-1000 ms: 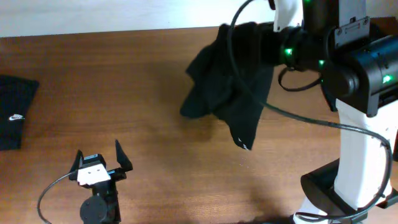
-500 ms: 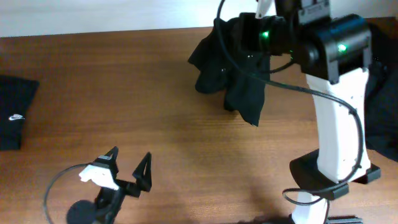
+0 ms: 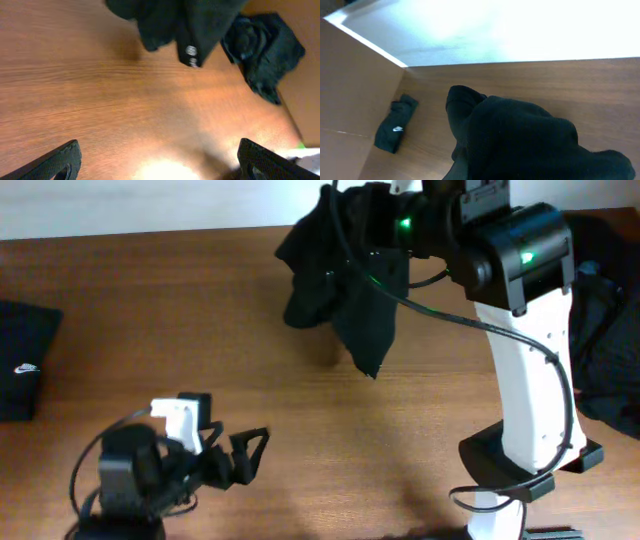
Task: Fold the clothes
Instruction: 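Reach the left gripper up to the hanging black shirt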
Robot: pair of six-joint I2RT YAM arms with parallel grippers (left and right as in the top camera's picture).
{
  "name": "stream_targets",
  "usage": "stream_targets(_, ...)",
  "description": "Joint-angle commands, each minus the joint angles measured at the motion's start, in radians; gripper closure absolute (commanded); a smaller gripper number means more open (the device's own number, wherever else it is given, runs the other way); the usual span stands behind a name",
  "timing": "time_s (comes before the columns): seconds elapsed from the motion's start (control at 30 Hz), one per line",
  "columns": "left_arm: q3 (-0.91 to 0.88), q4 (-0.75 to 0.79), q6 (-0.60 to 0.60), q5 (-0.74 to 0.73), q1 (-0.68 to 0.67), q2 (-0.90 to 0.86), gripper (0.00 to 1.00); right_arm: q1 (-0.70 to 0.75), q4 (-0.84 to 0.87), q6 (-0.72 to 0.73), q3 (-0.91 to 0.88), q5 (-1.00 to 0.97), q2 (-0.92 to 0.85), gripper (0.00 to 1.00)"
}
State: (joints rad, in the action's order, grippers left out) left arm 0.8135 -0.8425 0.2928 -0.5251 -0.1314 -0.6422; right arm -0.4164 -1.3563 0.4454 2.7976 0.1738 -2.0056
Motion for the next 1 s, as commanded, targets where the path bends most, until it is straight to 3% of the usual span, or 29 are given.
stream_targets(0.0,0.138,-0.002,0.005,0.047,-0.1,-0.064,0.01,-0.017,0.027,0.01,0.017,-0.005,0.018,0.96)
stream_targets(0.27,0.401,-0.071,-0.006,0.535,-0.482,-0.227,0.01,-0.017,0.056,0.008,0.017,-0.01,0.018,0.96)
stream_targets(0.43,0.405,-0.015,-0.006,0.603,-0.659,-0.336,0.01,-0.017,0.079,0.008,0.017,-0.009,0.018,0.96)
stream_targets(0.67,0.402,0.072,-0.004,0.701,-0.678,-0.48,0.0,-0.017,0.075,0.009,0.017,-0.005,0.018,0.96)
stream_targets(0.97,0.402,0.267,0.143,0.728,-0.678,-0.819,0.01,-0.018,0.074,0.009,0.017,0.027,0.018,0.96)
